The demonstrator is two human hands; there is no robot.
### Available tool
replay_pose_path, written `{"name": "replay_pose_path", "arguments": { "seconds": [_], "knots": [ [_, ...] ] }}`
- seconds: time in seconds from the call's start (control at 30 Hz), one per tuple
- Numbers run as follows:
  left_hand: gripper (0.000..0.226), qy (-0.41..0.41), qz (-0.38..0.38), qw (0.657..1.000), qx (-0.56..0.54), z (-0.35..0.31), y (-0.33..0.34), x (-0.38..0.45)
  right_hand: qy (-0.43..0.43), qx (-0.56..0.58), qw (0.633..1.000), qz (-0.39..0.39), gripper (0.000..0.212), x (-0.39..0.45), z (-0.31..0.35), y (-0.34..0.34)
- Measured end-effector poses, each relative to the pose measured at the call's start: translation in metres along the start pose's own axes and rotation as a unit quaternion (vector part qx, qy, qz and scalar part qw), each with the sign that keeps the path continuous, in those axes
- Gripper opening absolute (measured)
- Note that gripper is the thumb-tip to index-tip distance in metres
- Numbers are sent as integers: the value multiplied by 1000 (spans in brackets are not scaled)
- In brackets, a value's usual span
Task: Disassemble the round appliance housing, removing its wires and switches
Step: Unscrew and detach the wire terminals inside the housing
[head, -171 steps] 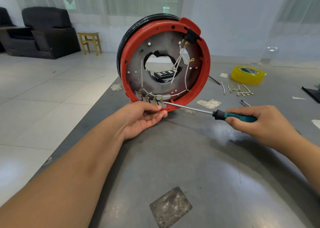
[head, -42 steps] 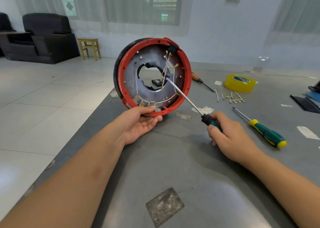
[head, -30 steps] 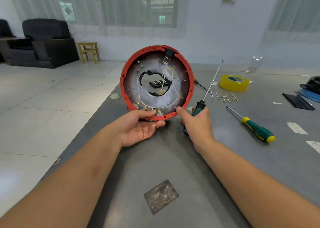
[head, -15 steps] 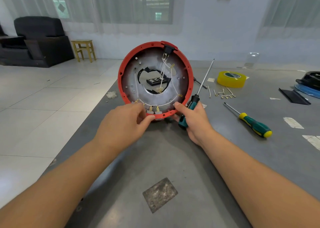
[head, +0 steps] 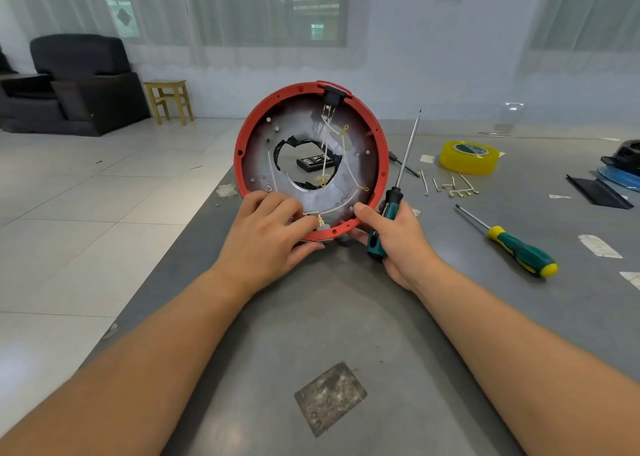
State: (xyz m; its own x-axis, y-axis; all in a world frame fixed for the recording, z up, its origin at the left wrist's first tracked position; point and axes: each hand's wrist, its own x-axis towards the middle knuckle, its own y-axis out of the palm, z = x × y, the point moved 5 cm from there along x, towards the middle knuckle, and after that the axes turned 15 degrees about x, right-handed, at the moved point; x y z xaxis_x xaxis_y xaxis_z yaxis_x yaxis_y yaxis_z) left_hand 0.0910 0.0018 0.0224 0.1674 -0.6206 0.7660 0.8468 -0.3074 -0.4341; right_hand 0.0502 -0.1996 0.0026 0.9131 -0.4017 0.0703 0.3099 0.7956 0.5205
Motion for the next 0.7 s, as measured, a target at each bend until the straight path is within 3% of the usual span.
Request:
{"name": "replay_pose_path", "arguments": {
  "seconds": [0.13,0.2,0.27,0.37,0.43,0.53,0.7],
  "knots": [
    [34,10,6,999,-40,2,4,-2,11,-4,1000,10,45,2,-4,-4],
    [34,10,4,999,-43,1,6,-3,12,-22,1000,-6,37,0,-3,-10],
    [33,6,1,999,-42,2,8,-5,-22,-86,995,-36,24,-7,7,-22],
    [33,2,1,999,-41,3,9,-4,-96,-217,971,-17,32,-24,30,-45],
    [32,3,1,999,-43,3,8,-4,-148,-326,933,40,34,-38,48,-58],
    [34,7,2,999,-49,4,6,-3,-228,-512,820,115,22,-57,68,-75],
    [35,6,5,999,-44,3,3,-1,-229,-641,714,165,35,-69,84,-85]
  ]
}}
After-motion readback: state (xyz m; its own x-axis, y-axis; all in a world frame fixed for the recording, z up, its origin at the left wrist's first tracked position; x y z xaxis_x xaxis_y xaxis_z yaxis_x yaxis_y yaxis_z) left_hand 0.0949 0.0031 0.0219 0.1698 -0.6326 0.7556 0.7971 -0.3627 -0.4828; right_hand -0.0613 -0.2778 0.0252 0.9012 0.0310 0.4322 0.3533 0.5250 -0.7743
